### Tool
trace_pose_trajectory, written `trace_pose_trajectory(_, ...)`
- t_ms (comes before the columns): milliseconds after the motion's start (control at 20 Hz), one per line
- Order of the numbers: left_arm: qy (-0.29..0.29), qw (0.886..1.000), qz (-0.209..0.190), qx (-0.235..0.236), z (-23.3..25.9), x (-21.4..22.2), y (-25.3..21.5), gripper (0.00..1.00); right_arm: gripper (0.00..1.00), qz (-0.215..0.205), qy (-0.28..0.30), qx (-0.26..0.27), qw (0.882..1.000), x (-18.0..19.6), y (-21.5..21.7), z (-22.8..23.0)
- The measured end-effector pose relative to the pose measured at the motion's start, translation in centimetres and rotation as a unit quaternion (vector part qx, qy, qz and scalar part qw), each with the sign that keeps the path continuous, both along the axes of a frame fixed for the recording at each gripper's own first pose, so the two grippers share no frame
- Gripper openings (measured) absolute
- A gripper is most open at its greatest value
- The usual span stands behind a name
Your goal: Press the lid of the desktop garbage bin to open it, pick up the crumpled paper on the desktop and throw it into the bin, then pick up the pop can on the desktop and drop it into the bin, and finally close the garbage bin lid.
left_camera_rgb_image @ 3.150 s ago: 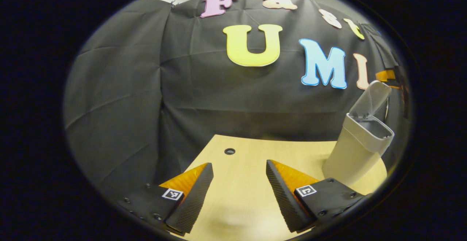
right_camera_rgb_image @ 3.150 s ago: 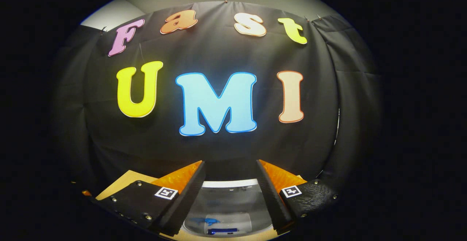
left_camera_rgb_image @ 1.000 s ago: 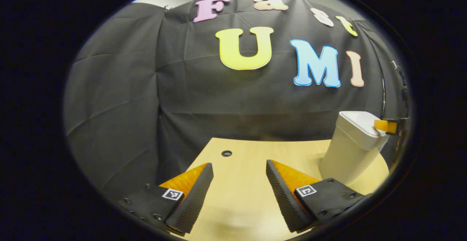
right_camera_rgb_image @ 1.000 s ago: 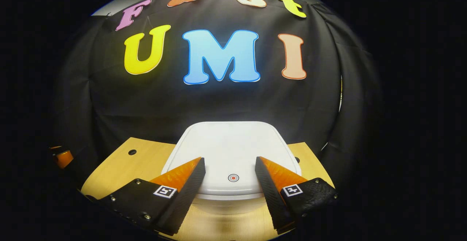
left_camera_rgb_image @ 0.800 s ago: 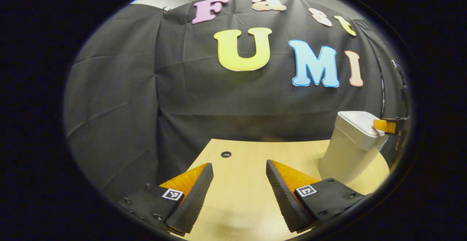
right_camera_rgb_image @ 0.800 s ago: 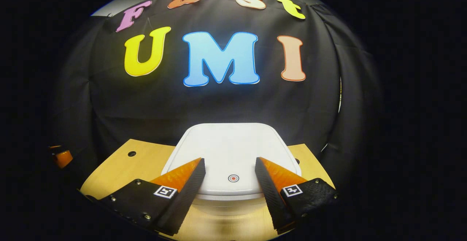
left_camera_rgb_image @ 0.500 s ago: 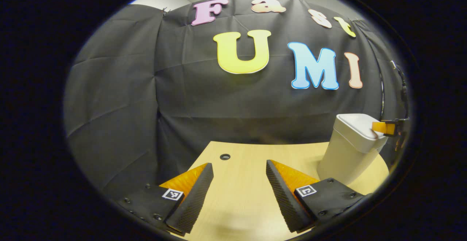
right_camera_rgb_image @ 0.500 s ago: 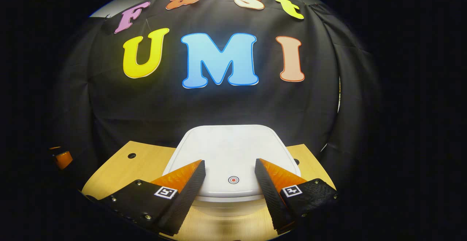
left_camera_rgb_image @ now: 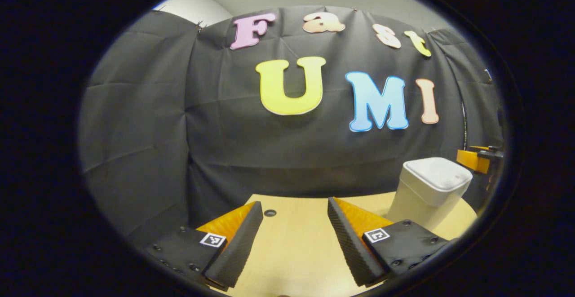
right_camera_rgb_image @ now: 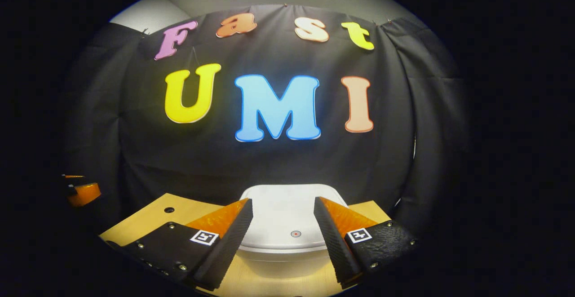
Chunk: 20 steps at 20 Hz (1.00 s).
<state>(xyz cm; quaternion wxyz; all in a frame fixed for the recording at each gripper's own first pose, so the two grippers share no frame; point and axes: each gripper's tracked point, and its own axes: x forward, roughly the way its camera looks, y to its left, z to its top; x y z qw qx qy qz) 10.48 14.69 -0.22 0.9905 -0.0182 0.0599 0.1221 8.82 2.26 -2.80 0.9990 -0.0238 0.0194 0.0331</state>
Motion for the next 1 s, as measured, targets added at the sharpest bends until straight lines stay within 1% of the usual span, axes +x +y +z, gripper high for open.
trace_pose_trajectory(50,-0.010,1.000,-0.001,0.009,0.9,0.0,-0.2,0.96,0.89,-0.002,-0.013,-0.009,1.000,-0.6,0.1,0.7)
trace_pose_trajectory(200,-0.043,0.998,-0.021,0.032,3.8,0.7,-2.4,0.99,0.89,-0.008,-0.057,-0.019,0.998,-2.5,0.4,3.1)
trace_pose_trajectory(300,-0.063,0.997,-0.026,0.040,5.3,1.0,-3.6,1.00,0.89,-0.009,-0.081,-0.007,0.997,-3.6,0.5,4.3)
trace_pose_trajectory(450,-0.084,0.995,-0.030,0.036,6.6,1.4,-5.5,1.00,0.89,-0.004,-0.098,0.017,0.995,-4.6,0.5,5.0)
trace_pose_trajectory(500,-0.088,0.995,-0.036,0.033,6.8,1.5,-6.3,0.84,0.89,-0.002,-0.099,0.019,0.995,-4.8,0.4,5.0)
trace_pose_trajectory(550,-0.090,0.995,-0.042,0.030,6.9,1.7,-7.0,1.00,0.98,-0.004,-0.095,0.019,0.995,-4.9,0.0,4.8)
trace_pose_trajectory(600,-0.091,0.994,-0.047,0.026,6.9,2.0,-7.5,1.00,0.99,-0.007,-0.090,0.018,0.996,-5.0,-0.4,4.5)
trace_pose_trajectory(750,-0.094,0.994,-0.061,0.018,6.8,2.5,-9.1,1.00,0.99,-0.017,-0.082,0.020,0.996,-5.5,-1.5,4.2)
trace_pose_trajectory(950,-0.088,0.992,-0.083,0.022,6.6,3.6,-11.2,1.00,0.99,-0.042,-0.078,0.016,0.996,-6.1,-3.5,3.8)
trace_pose_trajectory(1000,-0.089,0.992,-0.089,0.025,6.6,3.8,-11.6,0.84,0.99,-0.050,-0.081,0.015,0.995,-6.4,-4.1,4.0)
